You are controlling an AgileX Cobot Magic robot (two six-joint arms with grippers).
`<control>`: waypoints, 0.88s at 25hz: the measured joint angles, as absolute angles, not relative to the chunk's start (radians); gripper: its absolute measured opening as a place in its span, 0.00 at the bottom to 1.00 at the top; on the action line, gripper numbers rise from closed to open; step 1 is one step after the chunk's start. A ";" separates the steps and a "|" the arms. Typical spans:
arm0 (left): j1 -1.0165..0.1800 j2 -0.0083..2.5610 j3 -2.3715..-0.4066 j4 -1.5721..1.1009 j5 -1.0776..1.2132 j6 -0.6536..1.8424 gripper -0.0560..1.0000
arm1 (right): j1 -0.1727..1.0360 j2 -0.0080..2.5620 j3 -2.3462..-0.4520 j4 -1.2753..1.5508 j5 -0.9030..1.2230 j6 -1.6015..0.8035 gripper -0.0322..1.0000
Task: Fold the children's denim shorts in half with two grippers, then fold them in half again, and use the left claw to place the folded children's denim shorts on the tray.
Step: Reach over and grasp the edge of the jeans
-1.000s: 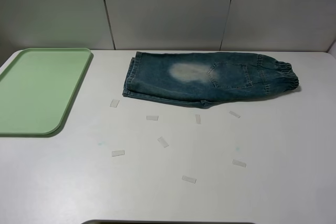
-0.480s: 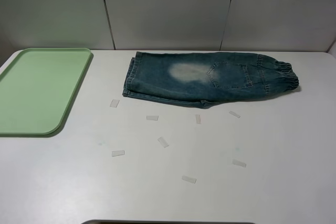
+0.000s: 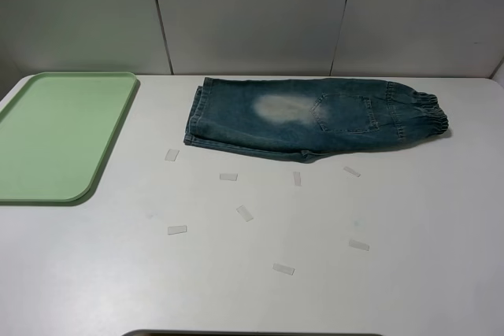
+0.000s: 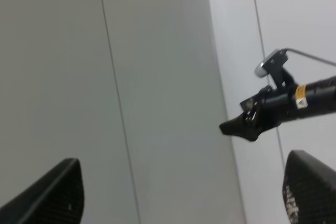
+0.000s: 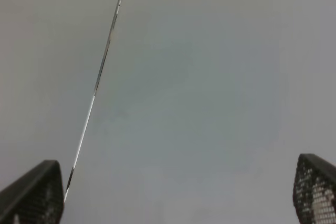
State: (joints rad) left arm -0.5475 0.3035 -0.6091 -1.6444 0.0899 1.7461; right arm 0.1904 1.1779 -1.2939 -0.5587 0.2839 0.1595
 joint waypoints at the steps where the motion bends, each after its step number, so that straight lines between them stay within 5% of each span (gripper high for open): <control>1: -0.547 0.304 -0.609 -1.630 0.090 1.746 0.77 | 0.190 1.178 -1.294 -0.559 0.284 0.159 0.67; 7: -0.547 0.304 -0.607 -1.410 0.107 1.524 0.77 | 0.190 1.178 -1.294 -0.559 0.288 0.159 0.67; 17: -0.547 0.300 -0.610 0.027 0.358 -0.246 0.77 | 0.190 1.178 -1.294 -0.550 0.289 0.159 0.67; 22: -0.547 0.245 -0.611 0.199 0.570 -0.253 0.77 | 0.190 1.178 -1.294 -0.546 0.293 0.159 0.67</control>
